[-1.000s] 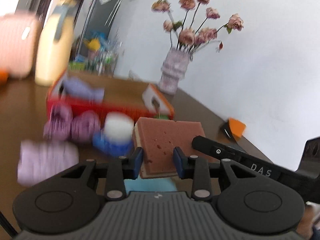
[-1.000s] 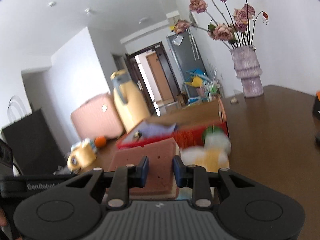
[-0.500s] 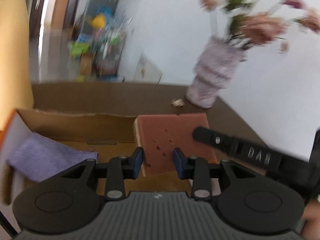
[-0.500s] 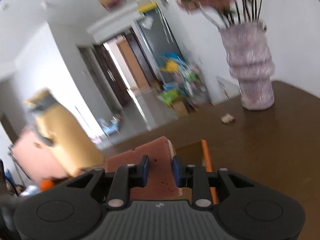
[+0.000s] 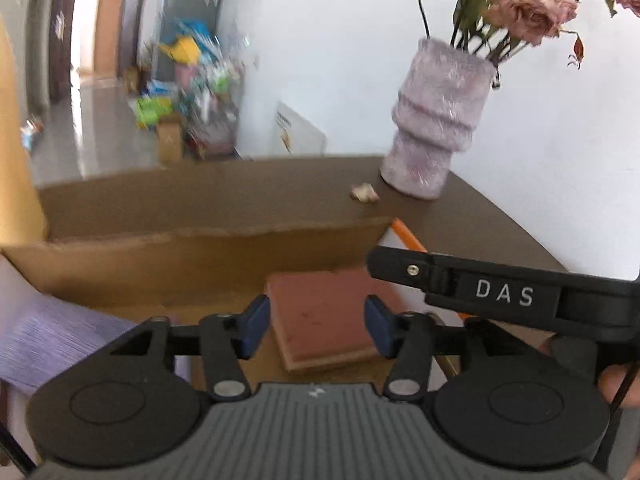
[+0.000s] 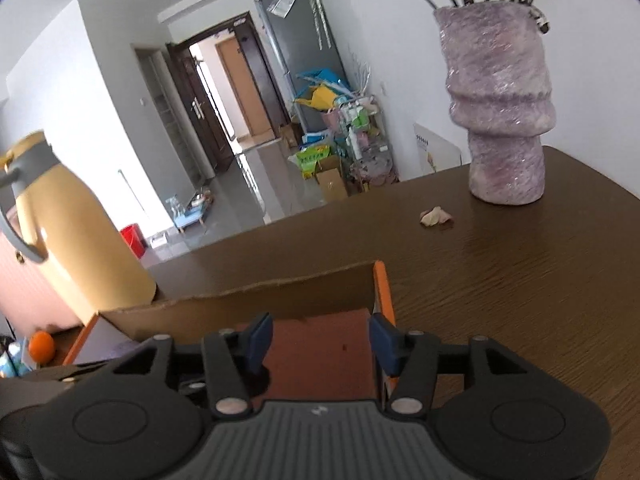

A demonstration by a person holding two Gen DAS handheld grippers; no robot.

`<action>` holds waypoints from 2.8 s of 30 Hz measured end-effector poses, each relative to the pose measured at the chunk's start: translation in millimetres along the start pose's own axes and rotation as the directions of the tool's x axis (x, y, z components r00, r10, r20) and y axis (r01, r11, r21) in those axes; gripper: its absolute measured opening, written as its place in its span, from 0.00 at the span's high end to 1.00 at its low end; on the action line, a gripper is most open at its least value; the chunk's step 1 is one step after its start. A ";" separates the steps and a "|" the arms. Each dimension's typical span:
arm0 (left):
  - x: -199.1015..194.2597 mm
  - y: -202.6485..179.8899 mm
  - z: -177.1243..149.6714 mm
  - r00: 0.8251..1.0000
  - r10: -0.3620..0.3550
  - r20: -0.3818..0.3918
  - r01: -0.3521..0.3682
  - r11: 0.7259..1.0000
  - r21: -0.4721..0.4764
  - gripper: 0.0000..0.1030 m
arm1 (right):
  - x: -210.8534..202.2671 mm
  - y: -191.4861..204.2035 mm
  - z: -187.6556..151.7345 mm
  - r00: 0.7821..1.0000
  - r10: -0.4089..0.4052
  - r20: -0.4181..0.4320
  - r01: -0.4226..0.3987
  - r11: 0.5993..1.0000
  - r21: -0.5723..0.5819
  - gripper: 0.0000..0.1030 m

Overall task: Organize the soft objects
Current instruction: 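Open both grippers to release the sponge beside the cloth and withdraw, then grasp the lavender fluffy headband with the left gripper while the right gripper grasps it too, then lift the lavender headband with both grippers and carry it into the box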

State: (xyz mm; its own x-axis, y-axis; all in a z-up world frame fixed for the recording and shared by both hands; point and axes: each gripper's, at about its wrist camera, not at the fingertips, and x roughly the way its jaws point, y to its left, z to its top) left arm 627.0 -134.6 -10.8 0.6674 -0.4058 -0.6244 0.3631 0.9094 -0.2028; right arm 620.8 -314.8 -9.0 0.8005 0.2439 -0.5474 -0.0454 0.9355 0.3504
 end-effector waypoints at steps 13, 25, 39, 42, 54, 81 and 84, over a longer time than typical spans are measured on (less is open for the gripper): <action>-162.2 4.3 -20.2 0.958 0.135 0.254 -0.153 0.987 0.053 0.25 | -75.2 33.9 13.3 0.971 0.125 0.205 -0.107 0.989 -0.098 0.33; -280.7 32.3 -119.6 0.900 0.252 0.356 -0.260 0.965 -0.026 0.18 | -197.2 94.5 -58.3 0.940 0.275 0.201 -0.199 0.922 -0.331 0.20; -347.5 81.2 -273.3 0.912 0.306 0.273 -0.245 0.940 -0.237 0.13 | -275.0 149.4 -231.1 0.963 0.263 0.056 -0.215 0.877 -0.430 0.20; -344.1 93.0 -279.8 0.929 0.270 0.252 -0.202 0.943 -0.264 0.16 | -260.9 158.3 -249.9 0.971 0.238 0.002 -0.218 0.894 -0.391 0.22; -292.4 121.5 -250.0 0.978 0.145 0.152 -0.106 0.965 -0.240 0.29 | -204.5 184.9 -264.4 0.960 0.255 -0.117 -0.280 0.906 -0.319 0.31; -316.8 69.3 -271.0 0.988 -0.018 0.153 0.063 0.954 -0.294 0.83 | -225.1 168.0 -269.7 0.933 0.358 -0.040 -0.359 0.915 -0.185 0.76; -323.3 47.2 -271.4 0.986 -0.023 0.168 0.068 0.962 -0.263 0.83 | -242.7 156.2 -271.0 0.935 0.353 -0.033 -0.352 0.916 -0.192 0.77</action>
State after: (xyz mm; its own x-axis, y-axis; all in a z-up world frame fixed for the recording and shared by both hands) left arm 251.9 64.4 -23.2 0.7584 -0.4365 -0.4840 0.2234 0.8717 -0.4362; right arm 257.5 -158.6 -27.3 0.7127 0.5665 -0.4137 -0.4382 0.8200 0.3681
